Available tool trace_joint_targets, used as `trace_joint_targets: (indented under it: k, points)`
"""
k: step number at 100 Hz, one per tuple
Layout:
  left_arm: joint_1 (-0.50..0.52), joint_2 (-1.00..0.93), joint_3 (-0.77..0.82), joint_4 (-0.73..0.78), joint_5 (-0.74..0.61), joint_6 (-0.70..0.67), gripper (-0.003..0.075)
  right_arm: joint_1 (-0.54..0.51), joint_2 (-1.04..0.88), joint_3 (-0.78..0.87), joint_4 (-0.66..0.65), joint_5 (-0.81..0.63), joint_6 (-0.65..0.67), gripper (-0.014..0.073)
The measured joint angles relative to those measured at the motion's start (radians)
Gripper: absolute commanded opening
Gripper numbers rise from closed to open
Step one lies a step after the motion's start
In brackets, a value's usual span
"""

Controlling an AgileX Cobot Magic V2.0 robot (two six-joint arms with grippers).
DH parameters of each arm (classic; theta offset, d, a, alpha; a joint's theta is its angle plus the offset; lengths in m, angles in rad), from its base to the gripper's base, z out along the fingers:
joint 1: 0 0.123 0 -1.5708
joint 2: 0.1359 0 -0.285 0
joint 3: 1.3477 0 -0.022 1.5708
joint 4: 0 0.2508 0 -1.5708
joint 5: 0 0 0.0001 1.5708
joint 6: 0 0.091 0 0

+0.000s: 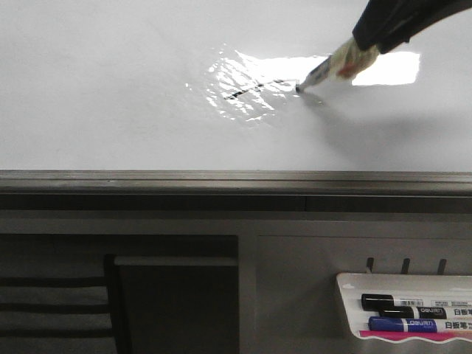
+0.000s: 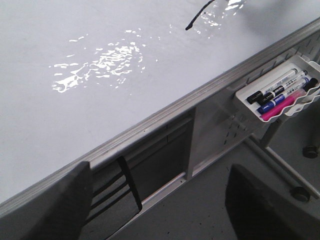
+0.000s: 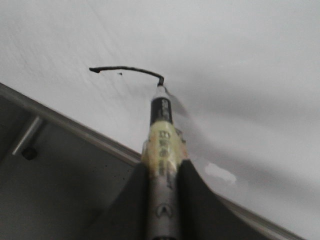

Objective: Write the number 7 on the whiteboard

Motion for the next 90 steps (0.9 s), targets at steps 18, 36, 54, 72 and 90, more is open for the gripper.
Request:
trace_joint_targets:
  k: [18,36,54,72,90]
  points:
    - [0.0,0.0,0.0,0.0,-0.001,0.0,0.0512,0.072,0.007,0.113,0.004,-0.009,0.0,-0.0071]
    - [0.0,0.011,0.0,-0.022,0.01,0.01,0.0512,0.091,-0.022,0.098,-0.006,0.014,-0.016,-0.0071]
    - [-0.034,0.097,-0.024,-0.149,0.107,0.19,0.0512,0.172,-0.104,0.027,0.029,0.13,-0.188,-0.0071]
    - [-0.148,0.26,-0.114,-0.195,0.159,0.354,0.0512,0.22,-0.16,0.008,0.039,0.246,-0.362,-0.0071]
    - [-0.284,0.423,-0.233,-0.196,0.146,0.454,0.0512,0.244,-0.184,0.007,0.039,0.316,-0.478,-0.0071]
